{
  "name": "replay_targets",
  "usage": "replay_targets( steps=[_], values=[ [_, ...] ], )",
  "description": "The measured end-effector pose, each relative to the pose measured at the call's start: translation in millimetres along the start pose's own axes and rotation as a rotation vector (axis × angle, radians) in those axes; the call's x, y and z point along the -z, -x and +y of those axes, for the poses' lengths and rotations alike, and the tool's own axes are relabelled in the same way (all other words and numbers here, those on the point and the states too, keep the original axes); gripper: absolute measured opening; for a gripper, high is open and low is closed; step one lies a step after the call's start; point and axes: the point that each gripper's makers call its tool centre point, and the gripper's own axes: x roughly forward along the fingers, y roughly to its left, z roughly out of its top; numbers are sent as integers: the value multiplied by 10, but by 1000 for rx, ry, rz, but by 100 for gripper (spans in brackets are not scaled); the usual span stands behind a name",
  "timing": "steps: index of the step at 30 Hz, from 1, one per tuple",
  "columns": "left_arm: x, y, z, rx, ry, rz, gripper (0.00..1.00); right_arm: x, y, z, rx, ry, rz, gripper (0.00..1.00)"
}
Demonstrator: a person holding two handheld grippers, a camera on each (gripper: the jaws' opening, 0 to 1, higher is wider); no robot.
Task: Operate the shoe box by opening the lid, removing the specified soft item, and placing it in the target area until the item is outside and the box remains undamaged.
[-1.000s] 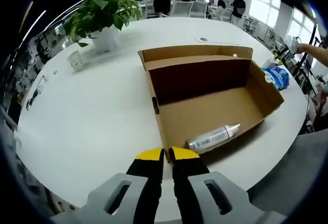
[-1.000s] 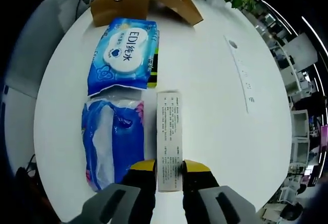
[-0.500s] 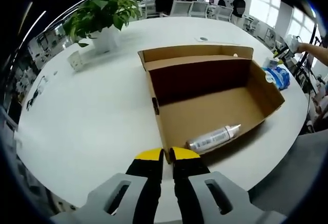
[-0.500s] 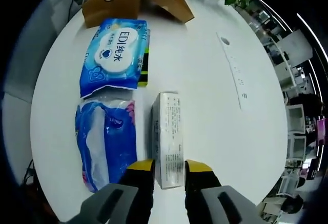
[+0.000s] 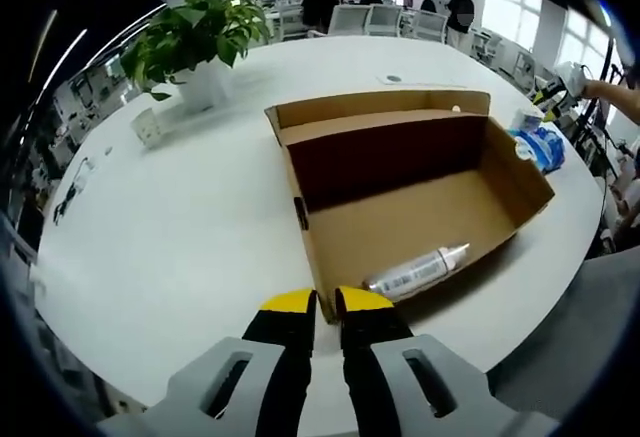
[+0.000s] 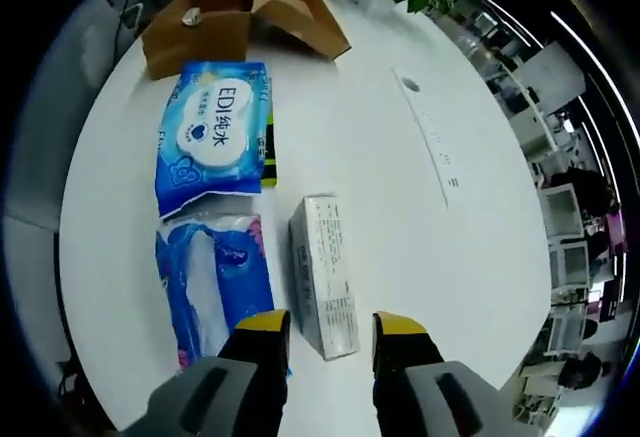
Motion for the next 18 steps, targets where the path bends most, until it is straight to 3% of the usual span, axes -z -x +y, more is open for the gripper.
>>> replay_targets(
  steps=[18],
  values=[
    [-278,70,-167,64,-93,-61,15,-309,326,341,34,-233,-133,49]
  ],
)
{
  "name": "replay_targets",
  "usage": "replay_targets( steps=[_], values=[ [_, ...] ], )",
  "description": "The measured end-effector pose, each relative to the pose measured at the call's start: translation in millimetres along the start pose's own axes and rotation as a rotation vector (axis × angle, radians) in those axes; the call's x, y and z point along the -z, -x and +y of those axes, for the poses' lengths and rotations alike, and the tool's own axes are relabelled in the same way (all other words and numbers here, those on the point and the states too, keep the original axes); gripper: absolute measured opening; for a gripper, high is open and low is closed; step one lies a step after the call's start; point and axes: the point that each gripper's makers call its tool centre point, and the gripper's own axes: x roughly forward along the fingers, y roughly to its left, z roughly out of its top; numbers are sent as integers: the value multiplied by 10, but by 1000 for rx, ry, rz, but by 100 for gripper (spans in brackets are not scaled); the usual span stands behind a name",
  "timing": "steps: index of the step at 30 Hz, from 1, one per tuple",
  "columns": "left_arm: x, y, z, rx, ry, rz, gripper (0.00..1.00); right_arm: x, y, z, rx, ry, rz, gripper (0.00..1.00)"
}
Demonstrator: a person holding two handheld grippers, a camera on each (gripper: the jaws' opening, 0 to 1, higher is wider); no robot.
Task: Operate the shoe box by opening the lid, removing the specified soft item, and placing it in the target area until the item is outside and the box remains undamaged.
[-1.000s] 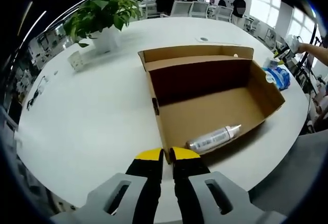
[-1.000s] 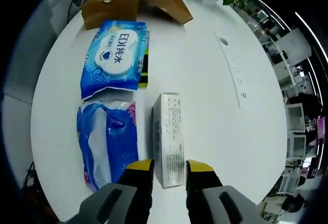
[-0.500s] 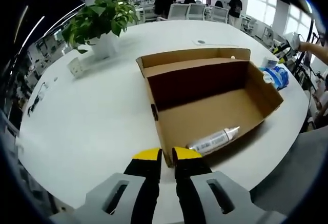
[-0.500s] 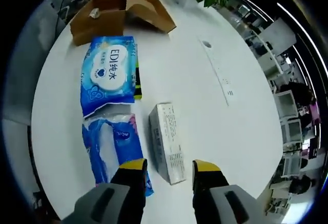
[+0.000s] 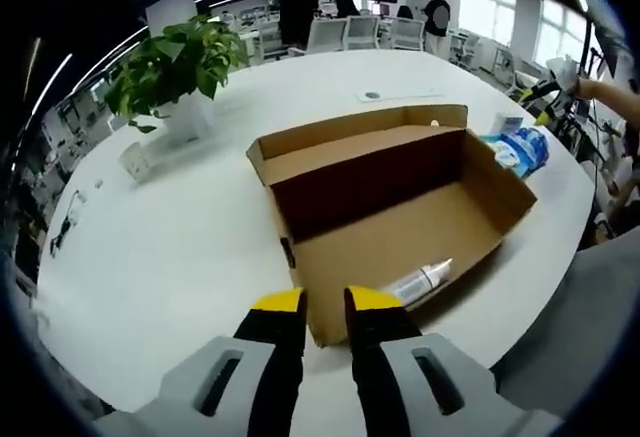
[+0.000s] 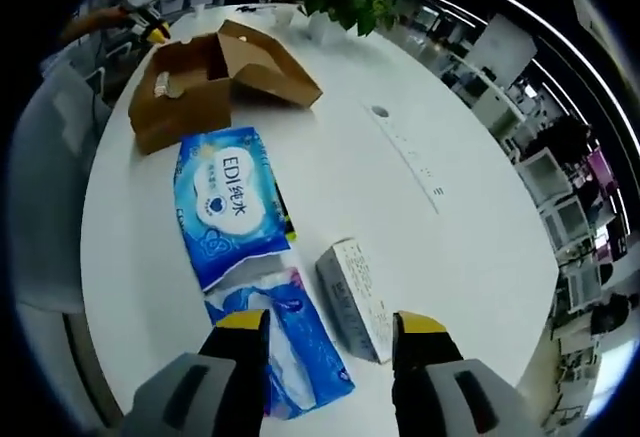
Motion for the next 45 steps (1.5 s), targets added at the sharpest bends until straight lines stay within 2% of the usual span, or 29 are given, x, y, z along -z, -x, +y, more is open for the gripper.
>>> replay_targets(
  steps=[4,7,10,15,21,27,34,37,42,45],
  values=[
    [-83,-57,-115,63,-51,0,17,-80,82,149,9,-34,-30,53],
    [-104,-91,-189,119,-70,24,15,-140,144,283,-1,-68,-56,59],
    [-149,-121,-236,164,-91,41,16,-187,199,378,2,-100,-83,61],
    [-198,-144,-281,200,-142,56,21,-234,274,534,6,-145,-121,65],
    [-177,-202,-362,253,-245,110,28,-294,385,687,23,-197,-164,69],
    [-167,-286,-407,296,-295,149,35,-376,502,844,32,-219,-185,76],
    [-132,-366,-512,370,-389,210,40,-560,707,1104,5,-335,-260,84],
    [-123,-382,-555,400,-434,233,41,-618,776,1192,11,-350,-284,86],
    [-118,-423,-598,439,-460,257,45,-664,870,1330,24,-382,-309,91],
    [-88,-446,-622,465,-522,282,49,-666,917,1391,32,-391,-318,94]
  ],
)
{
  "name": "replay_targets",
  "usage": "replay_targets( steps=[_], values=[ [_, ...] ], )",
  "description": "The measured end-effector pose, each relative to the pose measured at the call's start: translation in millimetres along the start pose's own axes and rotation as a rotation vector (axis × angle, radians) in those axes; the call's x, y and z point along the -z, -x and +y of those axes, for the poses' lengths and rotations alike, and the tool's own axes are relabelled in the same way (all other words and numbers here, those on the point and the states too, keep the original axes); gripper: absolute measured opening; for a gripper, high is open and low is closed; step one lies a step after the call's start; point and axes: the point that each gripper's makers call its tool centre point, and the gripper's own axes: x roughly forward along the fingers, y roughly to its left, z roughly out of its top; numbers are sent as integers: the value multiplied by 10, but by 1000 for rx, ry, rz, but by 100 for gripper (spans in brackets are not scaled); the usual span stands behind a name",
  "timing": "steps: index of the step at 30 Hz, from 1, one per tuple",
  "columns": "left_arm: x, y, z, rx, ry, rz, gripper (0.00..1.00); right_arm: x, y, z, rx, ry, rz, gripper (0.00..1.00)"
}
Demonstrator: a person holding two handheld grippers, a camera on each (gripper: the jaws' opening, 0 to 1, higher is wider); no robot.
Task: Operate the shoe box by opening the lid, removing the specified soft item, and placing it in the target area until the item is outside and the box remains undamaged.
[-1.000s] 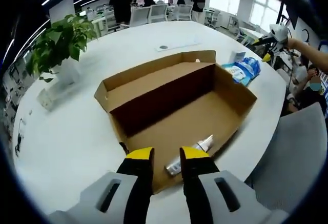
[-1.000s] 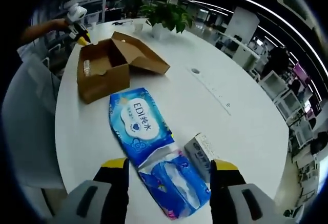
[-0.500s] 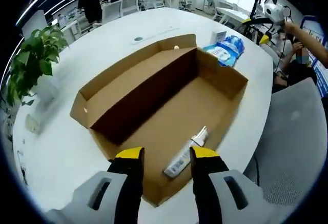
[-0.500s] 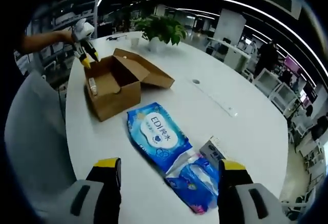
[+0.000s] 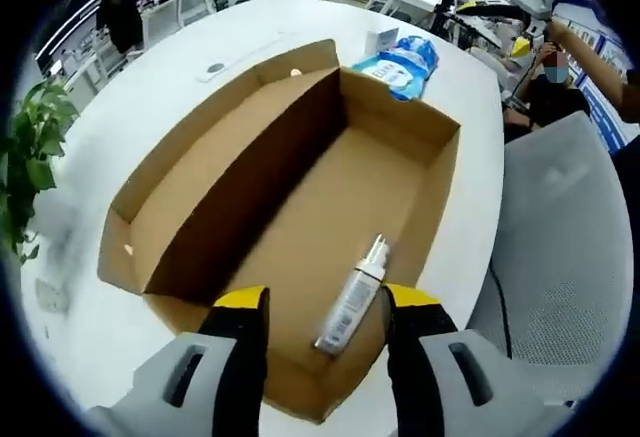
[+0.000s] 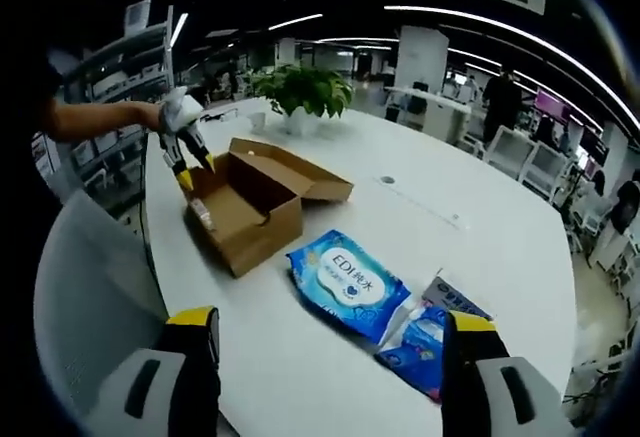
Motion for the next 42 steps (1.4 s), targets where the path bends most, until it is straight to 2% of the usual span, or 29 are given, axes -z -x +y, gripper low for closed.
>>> replay_targets(
  steps=[7,9,23,30,42],
  values=[
    [1,-82,2,38,-63,38,51,47,111,207,-14,-15,-8,96],
    [1,-89,-24,54,-122,55,52,60,139,250,-17,-16,-14,97],
    [-38,-213,-49,144,-179,92,55,105,294,491,-8,-45,-41,98],
    [-51,-288,-60,169,-244,99,58,152,314,538,-2,-54,-37,97],
    [33,-445,-56,204,-322,154,59,253,302,580,7,-87,-23,97]
  ],
)
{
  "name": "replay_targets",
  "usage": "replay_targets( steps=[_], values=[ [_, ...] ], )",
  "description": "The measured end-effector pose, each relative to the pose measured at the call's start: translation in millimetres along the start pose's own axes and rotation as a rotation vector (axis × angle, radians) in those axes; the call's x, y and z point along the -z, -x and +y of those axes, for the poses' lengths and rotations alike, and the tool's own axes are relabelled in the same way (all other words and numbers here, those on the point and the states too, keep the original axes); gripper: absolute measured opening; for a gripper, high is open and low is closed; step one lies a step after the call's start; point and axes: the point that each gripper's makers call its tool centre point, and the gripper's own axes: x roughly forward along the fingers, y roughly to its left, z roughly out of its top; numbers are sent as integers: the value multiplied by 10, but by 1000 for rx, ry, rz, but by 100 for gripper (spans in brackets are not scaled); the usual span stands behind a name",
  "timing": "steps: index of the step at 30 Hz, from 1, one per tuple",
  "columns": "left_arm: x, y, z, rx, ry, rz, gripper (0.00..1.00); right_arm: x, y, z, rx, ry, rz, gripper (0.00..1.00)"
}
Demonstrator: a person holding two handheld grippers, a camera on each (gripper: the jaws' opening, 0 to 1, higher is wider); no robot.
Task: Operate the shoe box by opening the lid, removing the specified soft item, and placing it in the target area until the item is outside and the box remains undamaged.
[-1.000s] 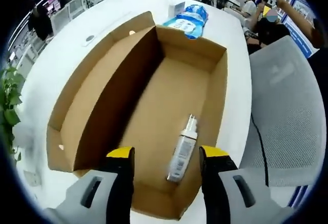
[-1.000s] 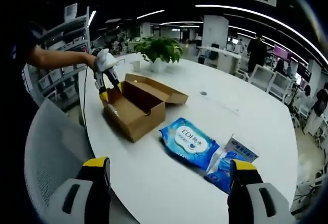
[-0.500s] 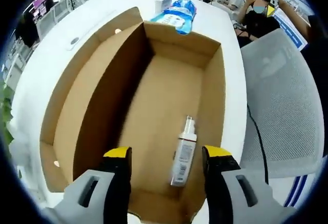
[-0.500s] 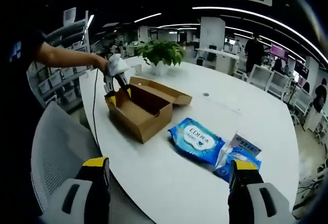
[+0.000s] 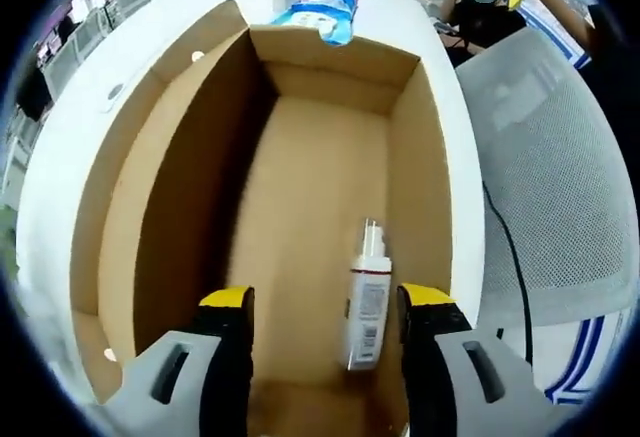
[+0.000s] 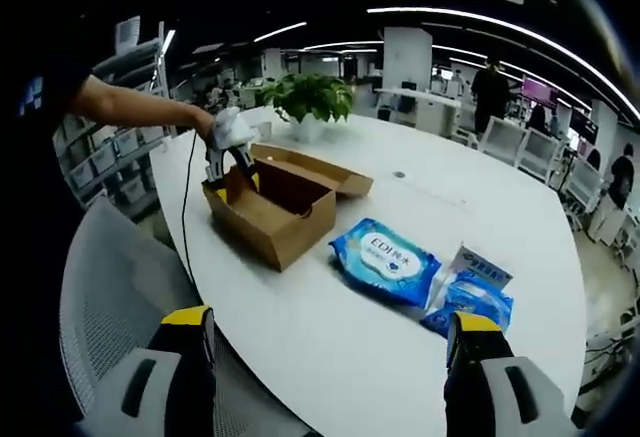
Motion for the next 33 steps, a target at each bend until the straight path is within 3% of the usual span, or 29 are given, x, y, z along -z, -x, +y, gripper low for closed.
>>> replay_targets(
  steps=[12,33],
  values=[
    [32,-133,-3,13,-55,32,57,27,-10,12,13,-24,6,97],
    [47,-121,88,-19,-2,10,66,20,-62,30,1,-27,3,96]
  ],
)
